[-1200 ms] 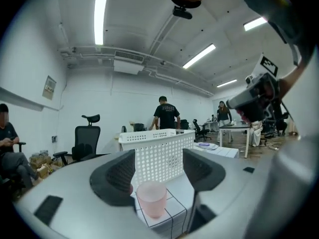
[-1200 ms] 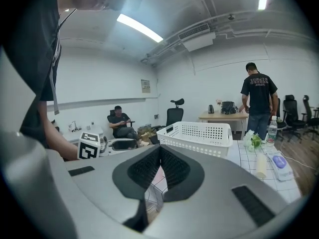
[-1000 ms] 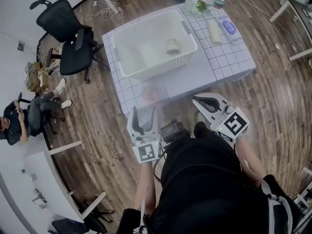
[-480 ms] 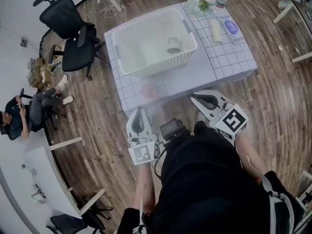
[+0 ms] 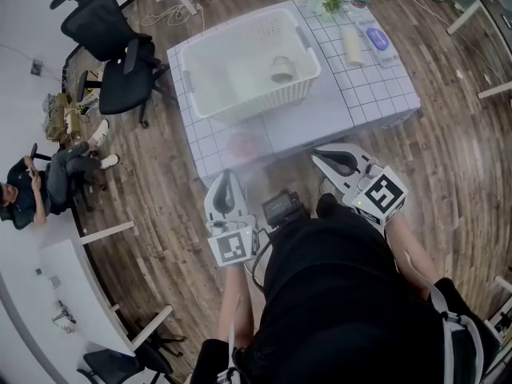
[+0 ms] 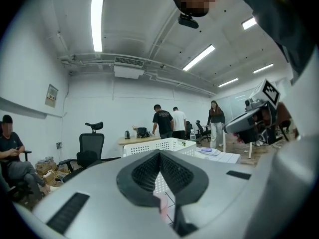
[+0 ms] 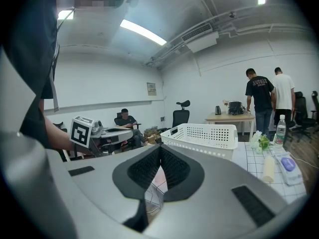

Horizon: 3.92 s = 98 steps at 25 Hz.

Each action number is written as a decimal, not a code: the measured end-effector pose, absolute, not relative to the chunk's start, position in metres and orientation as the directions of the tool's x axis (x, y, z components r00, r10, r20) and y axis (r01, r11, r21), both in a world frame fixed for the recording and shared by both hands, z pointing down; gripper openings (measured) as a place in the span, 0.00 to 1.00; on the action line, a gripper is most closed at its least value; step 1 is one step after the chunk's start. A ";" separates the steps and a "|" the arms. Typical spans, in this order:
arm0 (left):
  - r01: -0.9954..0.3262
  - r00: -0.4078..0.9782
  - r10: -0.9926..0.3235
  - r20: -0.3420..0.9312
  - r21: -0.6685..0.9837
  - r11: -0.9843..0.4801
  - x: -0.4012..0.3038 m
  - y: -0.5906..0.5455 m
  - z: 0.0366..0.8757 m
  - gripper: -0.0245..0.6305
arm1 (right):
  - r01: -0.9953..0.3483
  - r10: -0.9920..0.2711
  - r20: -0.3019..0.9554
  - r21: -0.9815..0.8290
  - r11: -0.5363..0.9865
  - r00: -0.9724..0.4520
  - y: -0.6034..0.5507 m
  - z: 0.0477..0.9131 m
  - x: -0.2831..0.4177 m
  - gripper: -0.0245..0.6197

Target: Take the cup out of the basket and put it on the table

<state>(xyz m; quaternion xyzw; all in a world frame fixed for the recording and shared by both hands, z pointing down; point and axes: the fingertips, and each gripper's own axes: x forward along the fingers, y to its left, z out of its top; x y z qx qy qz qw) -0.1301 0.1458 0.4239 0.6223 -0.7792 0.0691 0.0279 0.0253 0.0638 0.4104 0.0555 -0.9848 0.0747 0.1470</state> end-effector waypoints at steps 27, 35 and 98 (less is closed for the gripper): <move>-0.992 -0.119 -0.985 0.125 0.037 0.125 -0.126 0.152 0.415 0.05 | -0.114 -0.082 0.298 -0.092 0.989 -0.951 0.093 0.405 -0.001 0.06; -0.996 -0.023 -0.993 0.120 0.081 0.033 -0.125 0.155 0.413 0.05 | -0.138 -0.108 0.332 -0.070 0.988 -0.937 0.104 0.412 -0.021 0.06; -0.937 -0.337 -0.910 0.243 0.009 0.349 -0.182 0.091 0.416 0.05 | 0.488 -0.059 0.919 0.260 0.833 -0.390 -0.160 0.548 -0.158 0.41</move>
